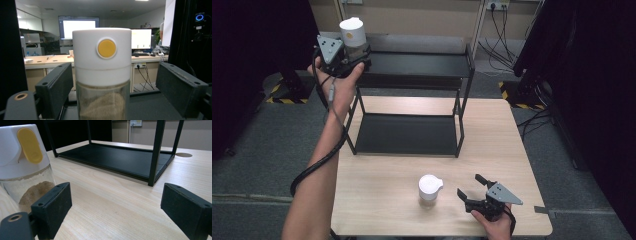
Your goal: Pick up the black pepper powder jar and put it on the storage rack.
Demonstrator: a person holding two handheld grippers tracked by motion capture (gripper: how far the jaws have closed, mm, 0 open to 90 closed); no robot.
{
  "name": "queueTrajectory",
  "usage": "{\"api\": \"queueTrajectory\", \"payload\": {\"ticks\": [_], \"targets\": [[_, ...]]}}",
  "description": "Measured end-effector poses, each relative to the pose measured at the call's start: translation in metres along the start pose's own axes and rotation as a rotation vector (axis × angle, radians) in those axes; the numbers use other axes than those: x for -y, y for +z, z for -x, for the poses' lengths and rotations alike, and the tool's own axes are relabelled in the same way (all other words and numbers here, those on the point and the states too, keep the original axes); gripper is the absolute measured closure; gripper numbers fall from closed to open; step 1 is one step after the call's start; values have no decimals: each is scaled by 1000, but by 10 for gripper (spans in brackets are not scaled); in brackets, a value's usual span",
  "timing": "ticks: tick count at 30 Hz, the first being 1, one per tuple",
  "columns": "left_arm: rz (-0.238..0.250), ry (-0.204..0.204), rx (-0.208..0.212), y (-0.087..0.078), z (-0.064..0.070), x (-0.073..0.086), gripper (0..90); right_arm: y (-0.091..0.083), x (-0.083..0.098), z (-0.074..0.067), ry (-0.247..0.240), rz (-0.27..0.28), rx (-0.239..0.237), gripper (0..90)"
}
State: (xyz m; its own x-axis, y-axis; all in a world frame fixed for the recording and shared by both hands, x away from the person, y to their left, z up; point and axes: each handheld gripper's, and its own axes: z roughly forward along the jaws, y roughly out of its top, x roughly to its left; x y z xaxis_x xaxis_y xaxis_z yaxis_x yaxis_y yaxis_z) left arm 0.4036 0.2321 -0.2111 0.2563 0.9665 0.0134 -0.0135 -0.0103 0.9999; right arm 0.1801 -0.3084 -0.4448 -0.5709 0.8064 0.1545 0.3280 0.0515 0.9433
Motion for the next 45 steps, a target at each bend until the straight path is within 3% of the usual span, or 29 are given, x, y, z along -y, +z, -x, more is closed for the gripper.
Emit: {"api": "queueTrajectory", "payload": {"ticks": [20,34,45], "targets": [[25,25,58,-36,5,31,140,0,0,0,2,-2,1,101],[21,15,81,-57,2,55,141,0,-1,-1,-2,-3,3,101],[19,4,111,-75,7,83,141,0,0,-1,-3,-2,4,101]]}}
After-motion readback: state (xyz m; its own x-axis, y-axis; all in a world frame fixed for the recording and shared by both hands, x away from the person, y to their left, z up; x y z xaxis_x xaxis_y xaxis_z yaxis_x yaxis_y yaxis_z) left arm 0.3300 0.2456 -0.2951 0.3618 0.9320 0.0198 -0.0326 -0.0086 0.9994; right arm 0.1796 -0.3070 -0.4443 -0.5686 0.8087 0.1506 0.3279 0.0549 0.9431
